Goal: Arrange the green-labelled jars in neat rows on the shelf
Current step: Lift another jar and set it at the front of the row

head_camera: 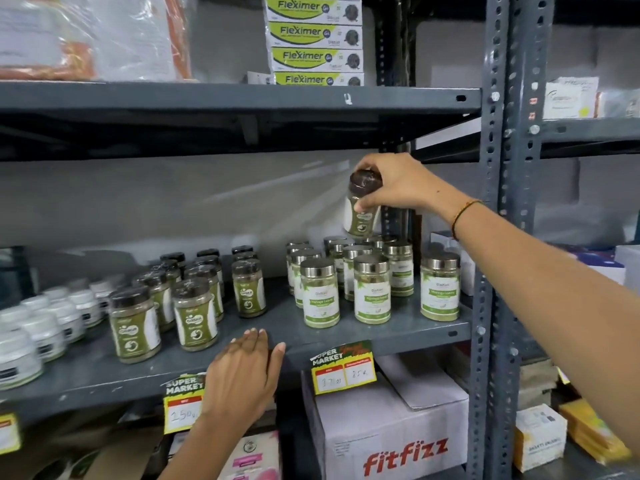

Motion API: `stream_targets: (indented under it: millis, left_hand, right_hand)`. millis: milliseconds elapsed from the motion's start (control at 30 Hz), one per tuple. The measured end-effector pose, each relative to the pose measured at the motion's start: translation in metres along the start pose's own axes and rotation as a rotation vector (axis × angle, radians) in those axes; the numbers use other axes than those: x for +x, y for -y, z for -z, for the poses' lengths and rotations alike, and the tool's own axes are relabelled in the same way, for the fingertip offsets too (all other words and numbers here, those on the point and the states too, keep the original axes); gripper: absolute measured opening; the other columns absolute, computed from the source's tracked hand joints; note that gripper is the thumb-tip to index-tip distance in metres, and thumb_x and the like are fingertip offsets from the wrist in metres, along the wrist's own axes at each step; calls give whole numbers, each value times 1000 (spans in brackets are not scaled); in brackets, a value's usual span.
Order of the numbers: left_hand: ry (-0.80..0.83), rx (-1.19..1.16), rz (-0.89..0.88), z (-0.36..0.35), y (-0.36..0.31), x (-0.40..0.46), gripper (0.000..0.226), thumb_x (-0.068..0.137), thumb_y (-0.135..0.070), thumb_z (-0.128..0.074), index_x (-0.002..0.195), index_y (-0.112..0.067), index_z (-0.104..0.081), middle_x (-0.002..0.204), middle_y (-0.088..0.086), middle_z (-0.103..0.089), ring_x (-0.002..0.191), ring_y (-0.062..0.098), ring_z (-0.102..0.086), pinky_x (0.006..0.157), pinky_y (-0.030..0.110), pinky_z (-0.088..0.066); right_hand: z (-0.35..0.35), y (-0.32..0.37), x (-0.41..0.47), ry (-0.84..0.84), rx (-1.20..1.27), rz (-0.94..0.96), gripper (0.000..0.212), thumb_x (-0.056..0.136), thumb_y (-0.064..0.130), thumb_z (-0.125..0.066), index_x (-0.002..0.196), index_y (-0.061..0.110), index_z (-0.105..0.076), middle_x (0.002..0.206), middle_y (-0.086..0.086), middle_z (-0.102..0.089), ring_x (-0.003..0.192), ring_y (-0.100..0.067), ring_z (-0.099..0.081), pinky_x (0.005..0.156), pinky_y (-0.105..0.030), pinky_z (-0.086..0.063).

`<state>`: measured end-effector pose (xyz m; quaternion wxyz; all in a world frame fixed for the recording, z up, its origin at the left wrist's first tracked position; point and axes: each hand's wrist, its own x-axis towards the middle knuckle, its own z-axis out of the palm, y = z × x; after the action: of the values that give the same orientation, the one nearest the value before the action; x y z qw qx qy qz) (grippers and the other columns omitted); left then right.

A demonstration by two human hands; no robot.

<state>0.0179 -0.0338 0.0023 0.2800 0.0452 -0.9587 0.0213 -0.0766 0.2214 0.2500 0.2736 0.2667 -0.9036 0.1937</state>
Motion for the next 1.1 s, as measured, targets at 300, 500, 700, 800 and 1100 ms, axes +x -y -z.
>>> stream_targets:
  millis: [300,500,700,800,1100]
  left_hand:
    - [-76,-21,-19,-5,5,-4,53,96,-45,-29,115,-9,-64,115,9,-67,105,23,-62,84,36,-52]
    - [-145,-23,-55,-6,12,-10,43,93,-34,-37,107,-9,-69,107,8,-71,98,21,-66,83,33,-52]
    - [-152,-42,-41,-12,12,-10,44,95,-35,-37,112,-8,-66,112,8,-69,104,20,-63,89,34,-49]
    - [-160,-49,-40,-15,12,-9,45,96,-36,-34,114,-8,-65,115,8,-67,106,20,-62,91,34,-48]
    - [-190,-71,-32,-18,11,-10,44,97,-35,-35,114,-9,-65,116,8,-67,109,19,-60,95,33,-43]
  right_hand:
    - [-66,73,10,238,432,86,65,68,31,-88,127,21,-62,121,4,-66,108,-13,-61,96,-28,-48]
    - [-123,96,11,427,230,161,70,73,33,-85,135,17,-57,132,-2,-63,119,-21,-58,94,-29,-44]
    - [-150,97,18,556,97,169,76,75,35,-83,142,17,-51,147,-3,-51,133,-25,-50,105,-36,-41]
    - [-155,99,20,577,84,178,76,76,37,-83,142,17,-51,147,-3,-51,132,-24,-50,106,-37,-41]
    - [-157,107,22,609,60,160,78,78,35,-81,145,16,-46,150,-4,-48,134,-25,-48,108,-38,-41]
